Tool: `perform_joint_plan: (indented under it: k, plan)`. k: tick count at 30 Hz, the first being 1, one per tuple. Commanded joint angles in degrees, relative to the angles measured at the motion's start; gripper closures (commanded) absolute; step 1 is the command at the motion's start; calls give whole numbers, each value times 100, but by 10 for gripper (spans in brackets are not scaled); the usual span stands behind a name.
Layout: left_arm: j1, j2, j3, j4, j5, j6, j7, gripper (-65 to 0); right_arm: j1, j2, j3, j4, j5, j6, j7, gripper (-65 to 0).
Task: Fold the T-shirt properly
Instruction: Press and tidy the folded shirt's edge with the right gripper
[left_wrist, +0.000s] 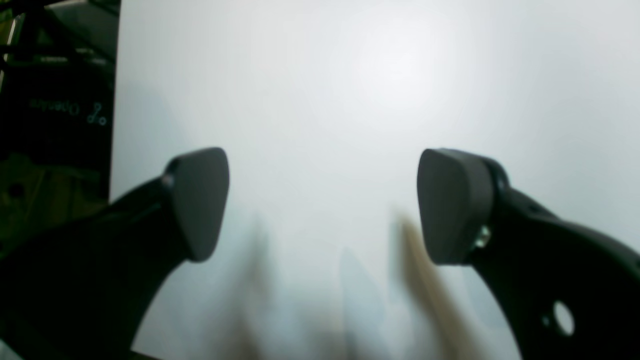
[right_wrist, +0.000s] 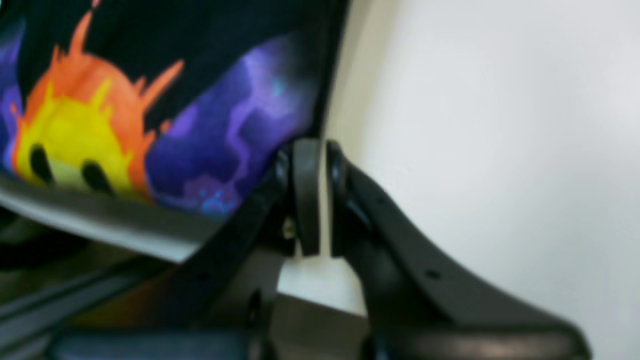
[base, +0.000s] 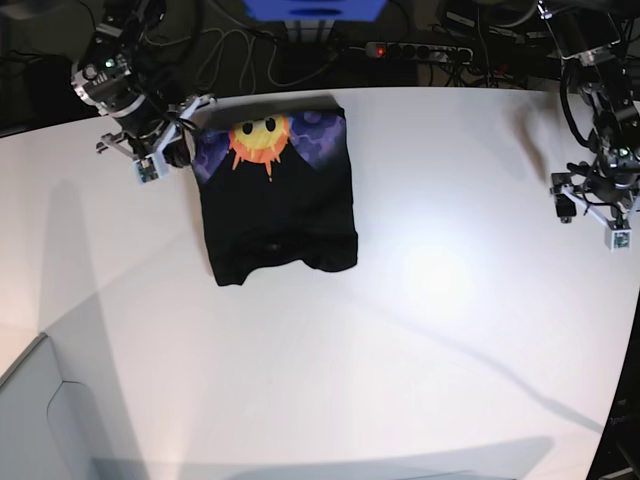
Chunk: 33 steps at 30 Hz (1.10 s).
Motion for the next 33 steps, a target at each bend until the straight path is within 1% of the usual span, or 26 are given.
perform_joint_plan:
  k: [1, 5, 7, 10, 15, 22, 26, 29, 33]
  plan:
    - [14, -108, -115, 111, -16, 17, -70, -567, -38, 8, 5, 285, 143, 64, 133, -5]
    - [251, -82, -362, 357, -16, 17, -70, -567, 15, -1, -83, 856, 152, 64, 133, -5]
    - [471, -64, -458, 560, -16, 17, -70, -567, 217, 8, -347, 865, 152, 64, 124, -5]
    - [770, 76, -696, 771, -16, 17, -70, -567, 577, 35, -901, 636, 126, 64, 106, -5]
    - [1121, 366, -1135, 929, -16, 17, -70, -567, 1430, 35, -1789, -427, 117, 64, 89, -5]
    - [1684, 771, -1715, 1386, -24, 17, -70, -567, 2345, 35, -2395, -1913, 117, 64, 133, -5]
    - [1930, 850, -1926, 1439, -42, 17, -70, -567, 2828, 35, -2483, -2766, 117, 64, 220, -5]
    - [2141, 912, -2173, 1439, -376, 17, -70, -567, 3039, 35, -2483, -3144, 117, 64, 616, -5]
    - [2466, 876, -2436, 1430, -1009, 17, -70, -567, 3443, 35, -2448, -3891, 108, 55, 1064, -6]
